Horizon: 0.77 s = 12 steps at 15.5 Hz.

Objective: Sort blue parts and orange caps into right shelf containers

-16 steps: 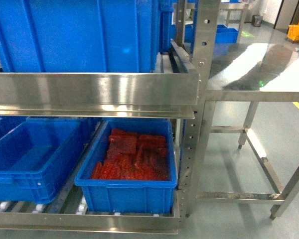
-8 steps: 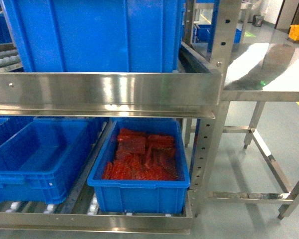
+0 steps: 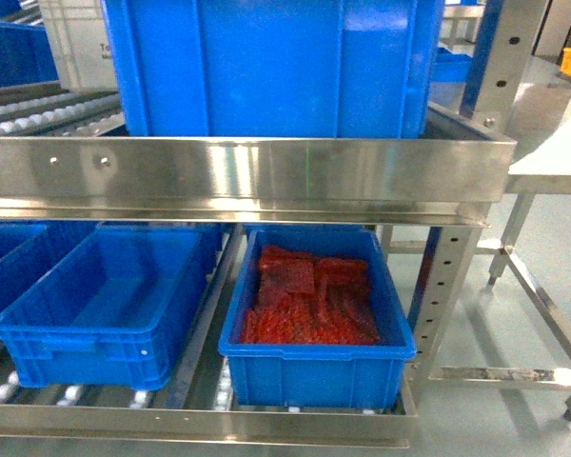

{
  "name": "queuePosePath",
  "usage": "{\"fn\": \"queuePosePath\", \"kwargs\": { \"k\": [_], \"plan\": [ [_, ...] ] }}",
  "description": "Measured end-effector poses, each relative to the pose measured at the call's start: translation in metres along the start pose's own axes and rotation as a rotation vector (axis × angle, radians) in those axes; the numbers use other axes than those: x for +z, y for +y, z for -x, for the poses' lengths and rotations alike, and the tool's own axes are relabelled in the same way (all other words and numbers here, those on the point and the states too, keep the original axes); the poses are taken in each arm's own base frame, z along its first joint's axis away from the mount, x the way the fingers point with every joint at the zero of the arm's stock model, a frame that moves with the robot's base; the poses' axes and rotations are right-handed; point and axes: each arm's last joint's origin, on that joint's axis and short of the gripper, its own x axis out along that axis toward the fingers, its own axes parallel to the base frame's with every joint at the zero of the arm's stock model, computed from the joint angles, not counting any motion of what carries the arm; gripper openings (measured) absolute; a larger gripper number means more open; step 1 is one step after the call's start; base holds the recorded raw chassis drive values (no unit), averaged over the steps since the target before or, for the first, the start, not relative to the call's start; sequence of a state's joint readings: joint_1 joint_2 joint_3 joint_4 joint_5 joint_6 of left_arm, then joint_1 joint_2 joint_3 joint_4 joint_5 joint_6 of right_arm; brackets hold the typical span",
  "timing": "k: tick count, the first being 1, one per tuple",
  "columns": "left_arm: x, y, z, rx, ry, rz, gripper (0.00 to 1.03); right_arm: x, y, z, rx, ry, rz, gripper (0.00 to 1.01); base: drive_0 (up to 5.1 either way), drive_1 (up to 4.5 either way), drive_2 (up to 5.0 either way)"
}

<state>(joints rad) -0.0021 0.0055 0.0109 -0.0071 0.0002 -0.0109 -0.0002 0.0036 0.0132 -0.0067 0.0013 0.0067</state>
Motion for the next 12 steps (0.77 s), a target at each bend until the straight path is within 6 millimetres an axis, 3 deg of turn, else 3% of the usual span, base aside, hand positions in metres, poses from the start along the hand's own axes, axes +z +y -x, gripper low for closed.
{"fn": "queuePosePath", "kwargs": {
  "k": [12],
  "plan": [
    [-0.0001,0.0001,0.0,0.002,0.001,0.0,0.42,0.0002,0.0,0.0,0.002,-0.002,0.0,0.43,-5.0,2.32,2.3]
  ]
}}
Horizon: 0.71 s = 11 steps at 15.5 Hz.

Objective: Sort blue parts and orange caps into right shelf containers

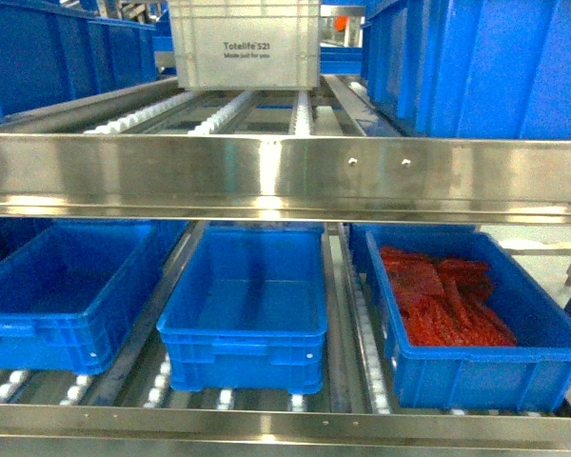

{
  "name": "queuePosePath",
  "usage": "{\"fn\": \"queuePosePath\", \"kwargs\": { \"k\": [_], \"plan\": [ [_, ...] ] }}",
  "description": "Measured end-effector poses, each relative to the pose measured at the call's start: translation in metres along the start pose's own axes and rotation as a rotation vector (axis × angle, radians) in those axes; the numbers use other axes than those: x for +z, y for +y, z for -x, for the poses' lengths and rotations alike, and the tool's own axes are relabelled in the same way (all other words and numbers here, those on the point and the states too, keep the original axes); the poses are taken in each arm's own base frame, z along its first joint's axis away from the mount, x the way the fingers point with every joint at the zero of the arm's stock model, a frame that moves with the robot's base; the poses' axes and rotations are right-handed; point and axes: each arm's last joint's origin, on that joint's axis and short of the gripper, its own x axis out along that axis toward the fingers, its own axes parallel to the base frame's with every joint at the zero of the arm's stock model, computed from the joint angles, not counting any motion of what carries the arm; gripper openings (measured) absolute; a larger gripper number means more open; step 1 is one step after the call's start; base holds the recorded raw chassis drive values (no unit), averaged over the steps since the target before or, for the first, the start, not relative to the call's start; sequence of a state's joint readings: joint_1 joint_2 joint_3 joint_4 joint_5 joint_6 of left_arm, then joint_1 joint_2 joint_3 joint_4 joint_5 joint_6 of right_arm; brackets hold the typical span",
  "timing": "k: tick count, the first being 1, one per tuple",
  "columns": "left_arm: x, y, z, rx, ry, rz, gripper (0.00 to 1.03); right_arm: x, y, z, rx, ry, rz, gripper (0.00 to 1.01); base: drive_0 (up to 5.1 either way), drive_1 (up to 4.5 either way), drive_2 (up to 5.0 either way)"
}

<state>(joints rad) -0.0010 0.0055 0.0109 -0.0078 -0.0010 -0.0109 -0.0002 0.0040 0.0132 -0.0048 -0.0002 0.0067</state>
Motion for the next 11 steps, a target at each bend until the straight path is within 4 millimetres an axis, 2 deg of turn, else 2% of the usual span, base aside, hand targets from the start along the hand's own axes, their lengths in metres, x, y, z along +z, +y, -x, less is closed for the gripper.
{"fn": "queuePosePath", "kwargs": {
  "k": [11],
  "plan": [
    [0.0,0.0,0.0,-0.001,0.0,0.0,0.42,-0.0002,0.0,0.0,0.0,0.002,0.0,0.43,-4.9,2.47,2.5]
  ]
}}
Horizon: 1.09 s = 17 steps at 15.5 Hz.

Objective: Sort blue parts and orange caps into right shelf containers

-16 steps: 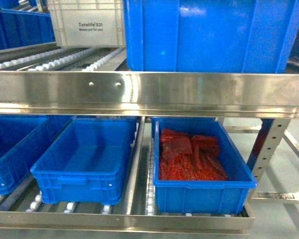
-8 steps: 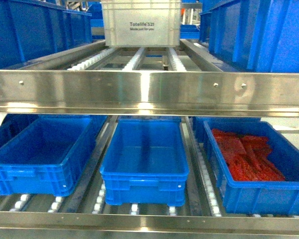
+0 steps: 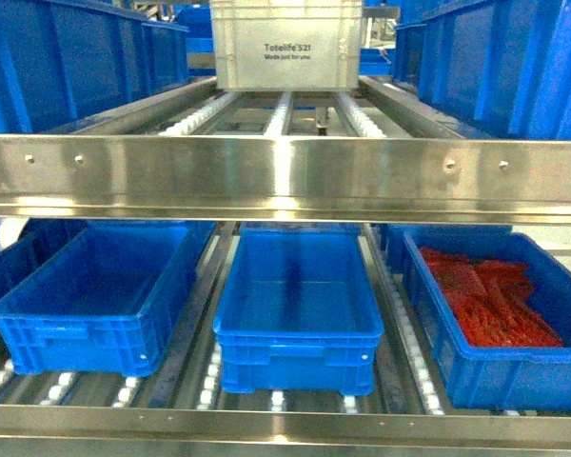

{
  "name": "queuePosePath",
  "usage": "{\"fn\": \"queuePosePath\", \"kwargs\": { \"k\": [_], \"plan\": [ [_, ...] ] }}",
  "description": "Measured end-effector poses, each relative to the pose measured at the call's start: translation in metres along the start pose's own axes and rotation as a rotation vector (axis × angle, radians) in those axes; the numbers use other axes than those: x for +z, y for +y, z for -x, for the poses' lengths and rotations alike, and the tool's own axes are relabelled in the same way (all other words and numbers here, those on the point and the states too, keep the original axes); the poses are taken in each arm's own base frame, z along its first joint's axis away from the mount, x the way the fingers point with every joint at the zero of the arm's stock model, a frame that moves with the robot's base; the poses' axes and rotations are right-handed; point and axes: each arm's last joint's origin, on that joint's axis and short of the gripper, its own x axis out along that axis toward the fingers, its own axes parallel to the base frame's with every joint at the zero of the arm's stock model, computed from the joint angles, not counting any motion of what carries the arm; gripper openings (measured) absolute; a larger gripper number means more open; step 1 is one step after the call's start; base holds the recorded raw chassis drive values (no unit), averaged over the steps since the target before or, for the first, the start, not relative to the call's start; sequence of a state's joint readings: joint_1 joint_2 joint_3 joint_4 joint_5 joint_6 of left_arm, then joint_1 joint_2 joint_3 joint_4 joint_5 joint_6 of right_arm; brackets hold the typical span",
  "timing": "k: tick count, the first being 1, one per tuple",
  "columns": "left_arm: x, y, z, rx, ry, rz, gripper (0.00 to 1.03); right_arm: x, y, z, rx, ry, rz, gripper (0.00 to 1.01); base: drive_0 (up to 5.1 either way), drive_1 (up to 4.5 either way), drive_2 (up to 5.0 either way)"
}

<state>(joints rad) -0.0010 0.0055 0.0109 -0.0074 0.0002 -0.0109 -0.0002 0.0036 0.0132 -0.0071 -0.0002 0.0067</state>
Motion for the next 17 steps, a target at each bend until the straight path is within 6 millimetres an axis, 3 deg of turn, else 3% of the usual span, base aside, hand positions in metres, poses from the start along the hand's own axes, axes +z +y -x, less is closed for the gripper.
{"fn": "queuePosePath", "kwargs": {
  "k": [14,17],
  "plan": [
    [0.0,0.0,0.0,0.0,0.0,0.0,0.42,0.0,0.0,0.0,0.0,0.0,0.0,0.43,-4.9,2.49,2.5],
    [0.0004,0.0002,0.0,0.007,-0.005,0.0,0.42,-0.0001,0.0001,0.0,0.004,0.0,0.0,0.43,0.0,0.0,0.0]
  ]
}}
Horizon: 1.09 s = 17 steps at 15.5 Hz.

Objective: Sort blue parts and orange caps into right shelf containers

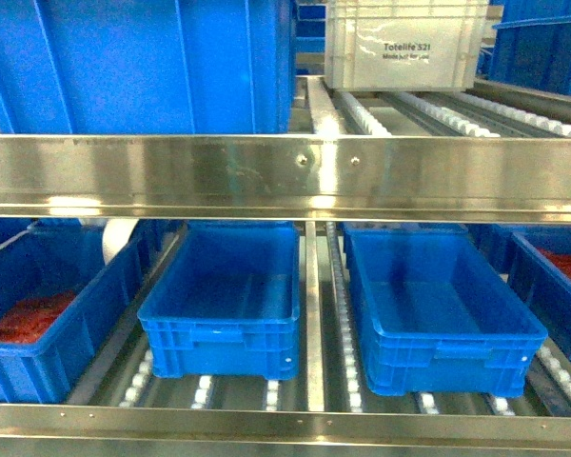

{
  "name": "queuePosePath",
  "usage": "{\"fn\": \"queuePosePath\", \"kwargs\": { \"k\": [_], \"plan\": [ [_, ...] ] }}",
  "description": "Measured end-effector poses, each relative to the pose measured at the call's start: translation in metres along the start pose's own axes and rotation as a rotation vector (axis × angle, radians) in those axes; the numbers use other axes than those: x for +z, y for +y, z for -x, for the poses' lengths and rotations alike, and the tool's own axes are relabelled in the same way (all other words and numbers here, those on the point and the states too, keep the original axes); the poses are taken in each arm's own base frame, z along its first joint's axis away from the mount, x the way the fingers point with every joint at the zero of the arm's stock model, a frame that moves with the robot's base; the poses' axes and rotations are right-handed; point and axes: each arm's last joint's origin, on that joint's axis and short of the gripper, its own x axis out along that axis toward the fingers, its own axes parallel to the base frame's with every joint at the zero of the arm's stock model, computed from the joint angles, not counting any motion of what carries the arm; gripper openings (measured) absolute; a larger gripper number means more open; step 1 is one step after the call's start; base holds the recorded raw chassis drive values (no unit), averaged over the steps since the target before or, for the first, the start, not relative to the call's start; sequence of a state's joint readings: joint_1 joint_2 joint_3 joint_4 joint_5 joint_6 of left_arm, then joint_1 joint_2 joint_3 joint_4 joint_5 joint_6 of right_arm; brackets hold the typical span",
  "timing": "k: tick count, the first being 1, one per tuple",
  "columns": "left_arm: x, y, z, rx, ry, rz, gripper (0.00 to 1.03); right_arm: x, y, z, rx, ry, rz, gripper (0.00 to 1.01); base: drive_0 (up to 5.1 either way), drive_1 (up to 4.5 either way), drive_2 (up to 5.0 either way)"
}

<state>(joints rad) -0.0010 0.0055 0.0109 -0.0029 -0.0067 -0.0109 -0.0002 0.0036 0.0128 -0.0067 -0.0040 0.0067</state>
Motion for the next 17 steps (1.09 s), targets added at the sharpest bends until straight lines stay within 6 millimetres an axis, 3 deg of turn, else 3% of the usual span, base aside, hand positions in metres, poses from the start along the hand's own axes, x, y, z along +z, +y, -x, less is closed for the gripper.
{"fn": "queuePosePath", "kwargs": {
  "k": [17],
  "plan": [
    [-0.0004,-0.0002,0.0,-0.006,0.005,0.0,0.42,0.0,-0.0001,0.0,-0.005,0.0,0.0,0.43,0.0,0.0,0.0]
  ]
}}
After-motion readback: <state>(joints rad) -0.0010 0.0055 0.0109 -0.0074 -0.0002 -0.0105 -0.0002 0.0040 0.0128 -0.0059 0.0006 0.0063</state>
